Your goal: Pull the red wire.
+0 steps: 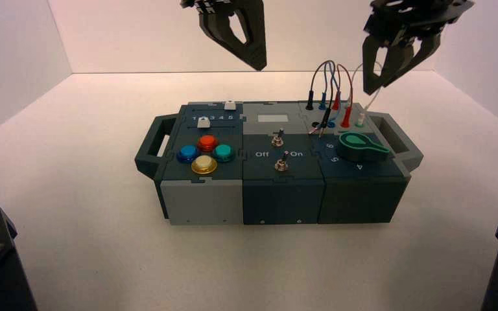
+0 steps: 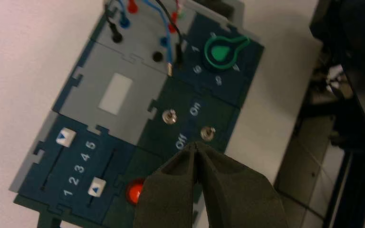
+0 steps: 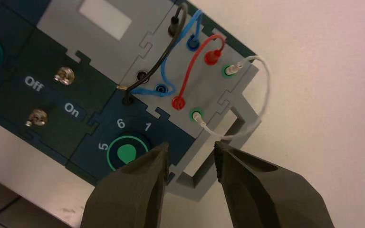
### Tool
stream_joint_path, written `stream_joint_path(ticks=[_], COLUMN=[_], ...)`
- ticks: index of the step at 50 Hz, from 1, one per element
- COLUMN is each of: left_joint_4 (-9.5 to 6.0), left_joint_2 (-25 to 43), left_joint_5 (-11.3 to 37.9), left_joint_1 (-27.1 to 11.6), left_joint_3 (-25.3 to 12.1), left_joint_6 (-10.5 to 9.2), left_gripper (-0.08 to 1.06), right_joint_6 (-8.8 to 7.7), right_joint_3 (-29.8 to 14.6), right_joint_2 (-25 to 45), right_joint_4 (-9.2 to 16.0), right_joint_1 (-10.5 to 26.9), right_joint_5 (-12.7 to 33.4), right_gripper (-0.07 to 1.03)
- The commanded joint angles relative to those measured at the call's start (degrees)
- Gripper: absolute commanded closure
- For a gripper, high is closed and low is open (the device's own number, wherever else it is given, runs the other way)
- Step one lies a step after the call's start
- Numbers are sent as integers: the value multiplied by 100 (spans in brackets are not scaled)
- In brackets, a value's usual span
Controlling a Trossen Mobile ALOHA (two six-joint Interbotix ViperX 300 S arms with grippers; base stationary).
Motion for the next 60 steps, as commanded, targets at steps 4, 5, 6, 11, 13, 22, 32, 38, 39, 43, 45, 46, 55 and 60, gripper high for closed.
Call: stream_joint_path(ticks=[4,5,6,11,13,22,32,38,39,43,45,46,55,60], left_joint_4=[18,18,18,-9,-35,-97,-185,-352,-422,-800,-1055,-1248,-2057,-2083], left_joint_2=[-35,-26,-9,88,149,352,387,378,387,439,492,527,686,747], left_joint_5=[88,88,79,53,44,-167,-791,-888,-888,-782,-677,-598,-369,-369], left_joint_1=[141,141,141,141,141,141,141,149,158,237,316,378,606,606], left_joint_3=[-237,-246,-255,-281,-299,-325,-123,-44,-44,-44,-44,-53,-62,-176], left_joint_6=[281,343,404,536,536,536,545,729,782,1116,1318,1477,2364,2391], left_gripper=[101,101,101,101,101,101,101,101,101,101,101,101,101,101], right_joint_6=[-202,-220,-237,-290,-308,-352,-369,-378,-378,-378,-378,-378,-378,-387], right_joint_3=[-202,-202,-211,-272,-290,-404,-545,-545,-545,-519,-519,-510,-492,-475], right_joint_2=[70,88,105,229,264,492,668,686,694,686,677,677,659,642], right_joint_4=[123,123,123,123,123,123,132,132,132,132,141,141,149,149], right_joint_1=[35,35,35,35,44,44,35,44,44,35,35,35,35,35], right_joint_5=[-167,-185,-193,-202,-202,-237,-264,-308,-308,-334,-343,-334,-343,-378], right_gripper=[45,45,45,45,45,45,45,45,45,45,45,45,45,45])
